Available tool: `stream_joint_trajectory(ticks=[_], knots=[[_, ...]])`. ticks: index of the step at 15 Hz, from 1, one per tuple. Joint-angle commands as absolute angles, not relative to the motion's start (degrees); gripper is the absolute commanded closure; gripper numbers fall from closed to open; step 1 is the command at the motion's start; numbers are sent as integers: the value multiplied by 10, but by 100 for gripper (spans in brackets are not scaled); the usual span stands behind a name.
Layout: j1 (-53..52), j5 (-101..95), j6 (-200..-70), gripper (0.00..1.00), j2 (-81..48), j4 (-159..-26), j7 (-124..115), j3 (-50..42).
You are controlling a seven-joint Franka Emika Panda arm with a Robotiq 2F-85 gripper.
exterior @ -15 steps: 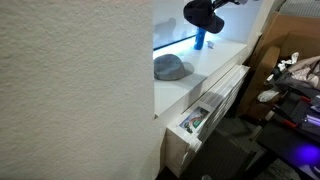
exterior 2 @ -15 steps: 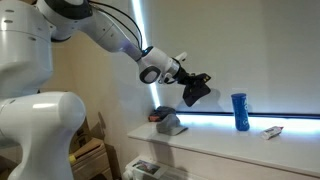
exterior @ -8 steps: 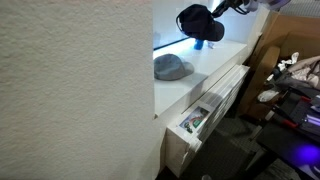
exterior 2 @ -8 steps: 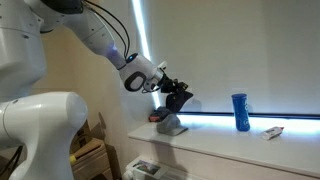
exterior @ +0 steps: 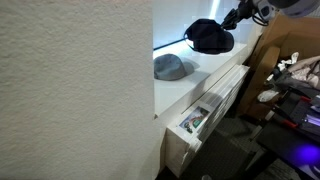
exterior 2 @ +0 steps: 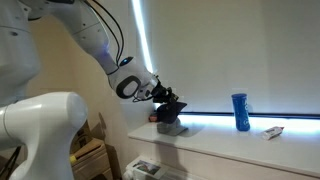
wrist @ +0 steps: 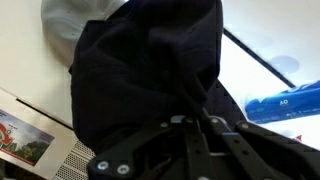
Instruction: Pick up the black cap and put it on the left side
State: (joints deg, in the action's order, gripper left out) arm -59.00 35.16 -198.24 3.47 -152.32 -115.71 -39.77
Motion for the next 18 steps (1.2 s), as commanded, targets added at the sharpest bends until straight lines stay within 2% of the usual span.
stream_joint_trajectory(ticks=[1, 7, 11, 12, 13, 18], knots=[[-584, 311, -1984, 99, -2, -1472, -1195, -396], [-590, 229, -1979, 99, -69, -1428, -1320, -377], [-539, 154, -1982, 99, -156, -1403, -1453, -310], [-475, 221, -1981, 99, -183, -1375, -1406, -228], [-511, 166, -1980, 99, -223, -1350, -1477, -276], [-515, 189, -1979, 99, -343, -1199, -1514, -289]])
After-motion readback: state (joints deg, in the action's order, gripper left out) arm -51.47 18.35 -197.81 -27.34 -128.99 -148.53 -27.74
